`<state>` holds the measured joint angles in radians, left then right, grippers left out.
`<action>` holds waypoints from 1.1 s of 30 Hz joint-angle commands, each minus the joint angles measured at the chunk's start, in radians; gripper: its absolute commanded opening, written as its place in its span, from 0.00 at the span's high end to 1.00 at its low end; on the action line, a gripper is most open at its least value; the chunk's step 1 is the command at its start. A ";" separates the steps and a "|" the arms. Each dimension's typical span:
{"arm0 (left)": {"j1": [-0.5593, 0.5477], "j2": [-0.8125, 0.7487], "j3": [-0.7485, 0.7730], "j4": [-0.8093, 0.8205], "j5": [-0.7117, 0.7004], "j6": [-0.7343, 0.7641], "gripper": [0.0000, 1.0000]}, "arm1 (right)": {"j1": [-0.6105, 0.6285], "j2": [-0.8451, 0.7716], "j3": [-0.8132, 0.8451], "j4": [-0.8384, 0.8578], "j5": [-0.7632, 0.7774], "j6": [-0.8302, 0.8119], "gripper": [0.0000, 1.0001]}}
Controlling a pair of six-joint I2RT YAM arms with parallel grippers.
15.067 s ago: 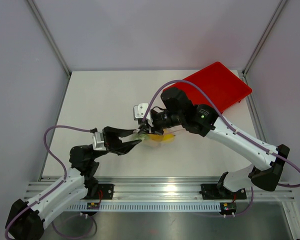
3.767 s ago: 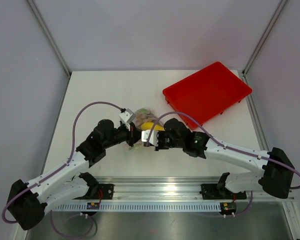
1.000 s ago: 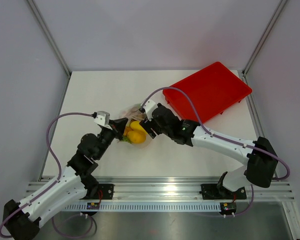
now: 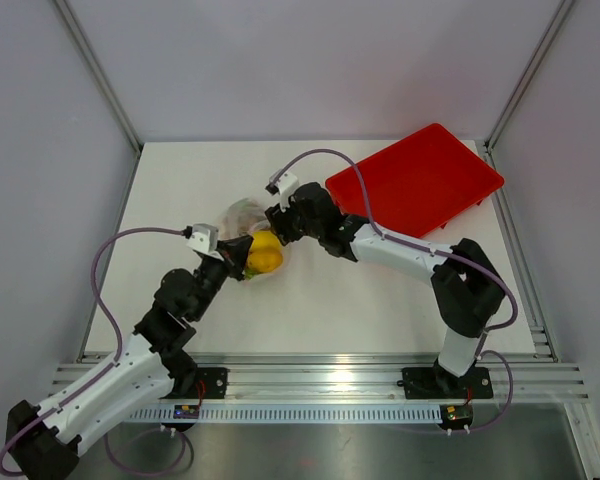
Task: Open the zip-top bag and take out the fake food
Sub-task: Pick up the fake fruit from the zipper food storage bag.
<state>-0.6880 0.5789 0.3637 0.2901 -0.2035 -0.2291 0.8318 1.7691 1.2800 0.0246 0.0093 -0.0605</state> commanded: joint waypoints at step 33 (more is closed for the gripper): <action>-0.045 0.469 0.219 0.285 -0.062 -0.095 1.00 | -0.040 -0.246 -0.156 0.015 0.060 0.583 0.26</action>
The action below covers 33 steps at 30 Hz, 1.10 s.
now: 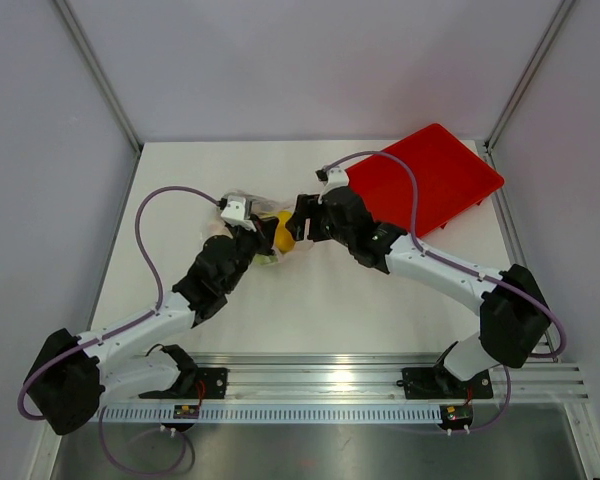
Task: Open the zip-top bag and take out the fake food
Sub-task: Pick up the fake fruit from the zipper food storage bag.
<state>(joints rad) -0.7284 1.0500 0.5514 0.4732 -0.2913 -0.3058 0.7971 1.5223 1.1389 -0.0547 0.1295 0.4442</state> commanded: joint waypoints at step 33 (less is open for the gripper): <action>-0.005 -0.054 -0.016 0.140 0.073 -0.038 1.00 | -0.007 0.220 0.053 0.029 -0.194 0.332 0.00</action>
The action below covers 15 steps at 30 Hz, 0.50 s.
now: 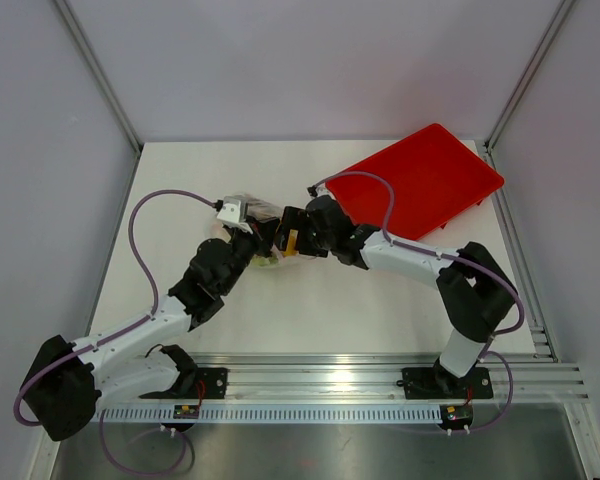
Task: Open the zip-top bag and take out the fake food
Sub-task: Pick up the fake fruit from the zipper food storage bag.
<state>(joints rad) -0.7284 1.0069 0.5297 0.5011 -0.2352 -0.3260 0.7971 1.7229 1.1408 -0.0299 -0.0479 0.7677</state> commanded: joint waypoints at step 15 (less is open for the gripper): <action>-0.005 -0.007 0.003 0.120 0.028 -0.031 1.00 | -0.007 0.139 0.154 -0.137 0.025 -0.056 0.04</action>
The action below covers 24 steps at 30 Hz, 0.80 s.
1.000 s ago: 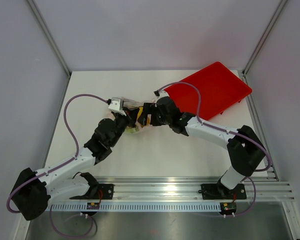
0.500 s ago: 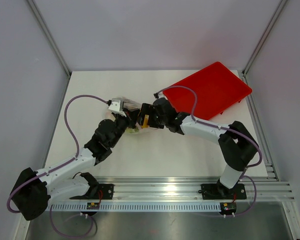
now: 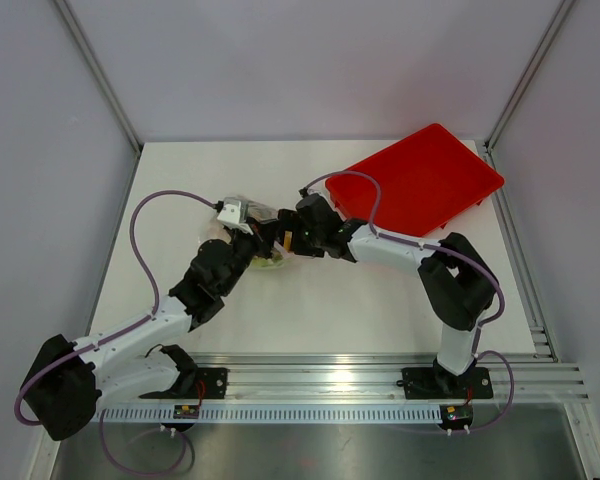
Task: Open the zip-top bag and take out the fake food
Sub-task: Pick up the fake fruit from the zipper food storage bag.
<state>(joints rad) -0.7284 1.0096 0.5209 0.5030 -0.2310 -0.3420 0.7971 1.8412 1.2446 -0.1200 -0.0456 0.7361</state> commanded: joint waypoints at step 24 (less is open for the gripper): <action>-0.003 0.014 0.014 0.055 -0.074 -0.058 1.00 | -0.027 -0.126 -0.079 0.097 0.003 -0.020 0.42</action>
<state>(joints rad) -0.7284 1.0130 0.5144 0.5034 -0.2569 -0.3836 0.7841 1.7844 1.1828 -0.0830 -0.0444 0.7223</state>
